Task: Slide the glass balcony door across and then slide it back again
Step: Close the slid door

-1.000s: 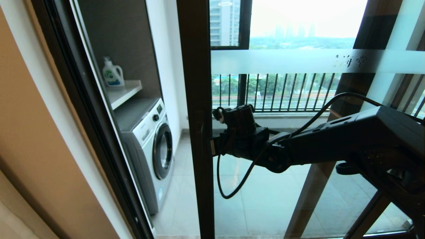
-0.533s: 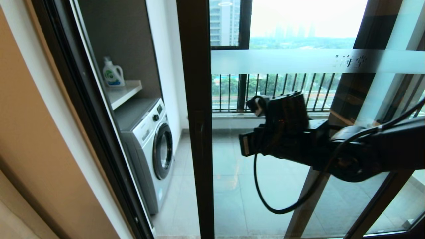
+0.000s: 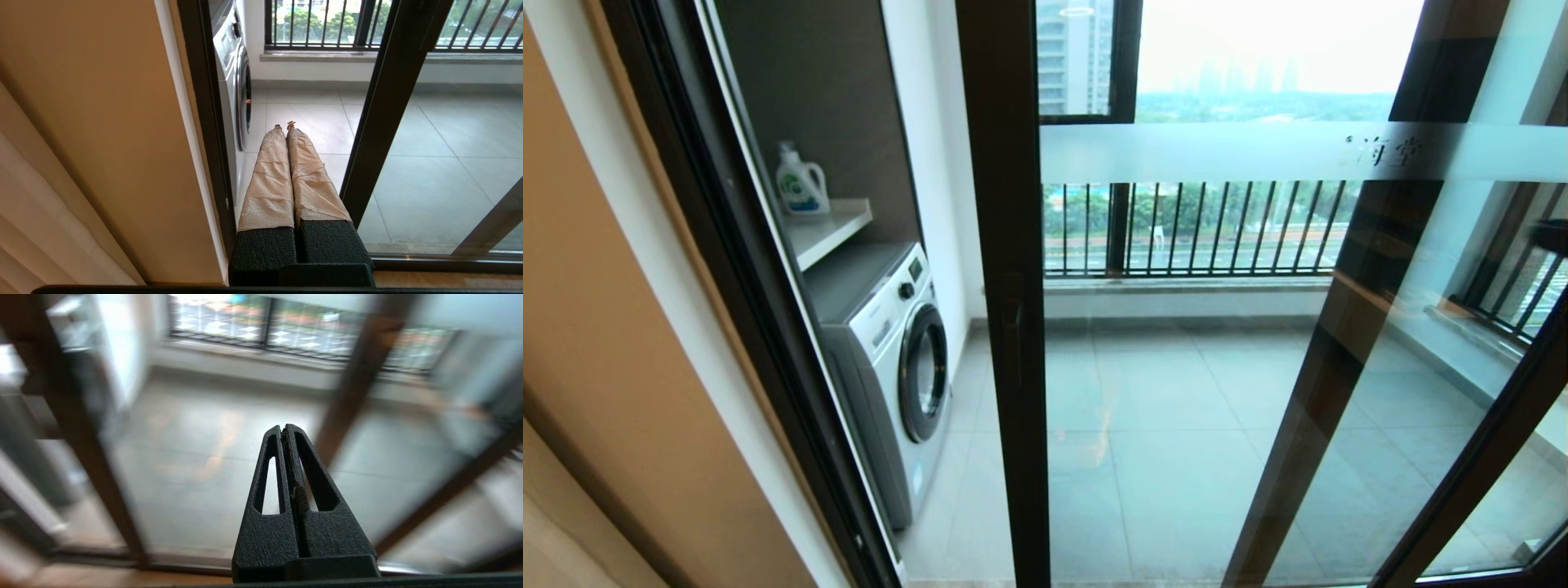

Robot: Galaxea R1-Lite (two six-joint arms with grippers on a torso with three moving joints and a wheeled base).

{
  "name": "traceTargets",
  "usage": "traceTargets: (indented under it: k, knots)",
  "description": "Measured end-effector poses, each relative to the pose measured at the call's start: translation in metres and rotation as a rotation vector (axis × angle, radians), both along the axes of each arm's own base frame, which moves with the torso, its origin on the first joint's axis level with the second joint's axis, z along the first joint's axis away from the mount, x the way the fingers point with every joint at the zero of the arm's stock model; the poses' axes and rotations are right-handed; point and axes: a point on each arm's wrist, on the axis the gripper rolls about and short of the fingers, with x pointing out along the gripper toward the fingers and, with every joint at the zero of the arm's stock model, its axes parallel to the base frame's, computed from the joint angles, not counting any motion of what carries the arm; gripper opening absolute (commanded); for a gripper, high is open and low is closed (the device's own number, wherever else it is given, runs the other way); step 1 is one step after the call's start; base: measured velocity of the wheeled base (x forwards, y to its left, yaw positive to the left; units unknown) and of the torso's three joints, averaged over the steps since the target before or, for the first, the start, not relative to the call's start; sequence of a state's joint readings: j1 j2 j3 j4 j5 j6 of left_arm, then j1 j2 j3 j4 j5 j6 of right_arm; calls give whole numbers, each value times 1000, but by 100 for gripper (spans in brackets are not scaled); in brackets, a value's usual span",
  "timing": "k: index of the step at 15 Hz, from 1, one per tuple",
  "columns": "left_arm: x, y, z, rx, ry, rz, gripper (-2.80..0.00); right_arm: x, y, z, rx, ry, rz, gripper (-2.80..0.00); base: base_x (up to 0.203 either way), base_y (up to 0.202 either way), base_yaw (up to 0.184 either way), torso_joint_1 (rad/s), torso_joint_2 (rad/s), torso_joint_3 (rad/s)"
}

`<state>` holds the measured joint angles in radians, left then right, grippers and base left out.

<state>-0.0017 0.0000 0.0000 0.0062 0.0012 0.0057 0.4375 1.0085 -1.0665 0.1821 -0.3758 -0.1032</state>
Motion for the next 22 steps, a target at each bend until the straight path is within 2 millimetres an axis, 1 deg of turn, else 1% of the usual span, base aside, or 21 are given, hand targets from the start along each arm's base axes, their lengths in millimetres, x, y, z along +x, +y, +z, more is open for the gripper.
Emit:
traceTargets:
  k: [1,2,3,4,6,7,8,9,10,12,14,16,18,19,21,22]
  knots:
    - [0,0,0,0,0,0,-280,-29,-20,1,-45,-25,-90,-280,0,0,0,0,0,0]
    - [0,0,0,0,0,0,-280,-55,-35,-1,-88,-41,-197,-280,0,0,0,0,0,0]
    - [0,0,0,0,0,0,-280,-78,-44,-3,-120,-59,-287,-280,0,0,0,0,0,0]
    - [0,0,0,0,0,0,-280,-104,-48,-8,-140,-94,-346,-280,0,0,0,0,0,0]
    - [0,0,0,-1,0,0,-280,-148,-45,-26,-128,-188,-357,-280,0,0,0,0,0,0]
    - [0,0,0,-1,0,0,-280,-165,-42,-35,-83,-246,-348,-280,0,0,0,0,0,0]
    - [0,0,0,-1,0,0,-280,-175,-39,-45,-5,-287,-333,-280,0,0,0,0,0,0]
    - [0,0,0,-1,0,0,-280,-181,-37,-51,73,-315,-317,-280,0,0,0,0,0,0]
    - [0,0,0,-1,0,0,-280,-185,-35,-55,114,-332,-292,-280,0,0,0,0,0,0]
    - [0,0,0,-1,0,0,-280,-190,-35,-58,78,-345,-240,-280,0,0,0,0,0,0]
    - [0,0,0,-1,0,0,-280,-195,-43,-63,42,-332,-217,-280,0,0,0,0,0,0]
    - [0,0,0,-1,0,0,-280,-202,-47,-70,20,-326,-215,-280,0,0,0,0,0,0]
    - [0,0,0,-1,0,0,-280,-211,-45,-89,-13,-301,-176,-280,0,0,0,0,0,0]
    - [0,0,0,-1,0,0,-280,-217,-43,-104,-23,-274,-155,-280,0,0,0,0,0,0]
    - [0,0,0,-1,0,0,-280,-223,-41,-136,8,-130,-119,-280,0,0,0,0,0,0]
    - [0,0,0,-1,0,0,-280,-219,-40,-154,33,-34,-89,-280,0,0,0,0,0,0]
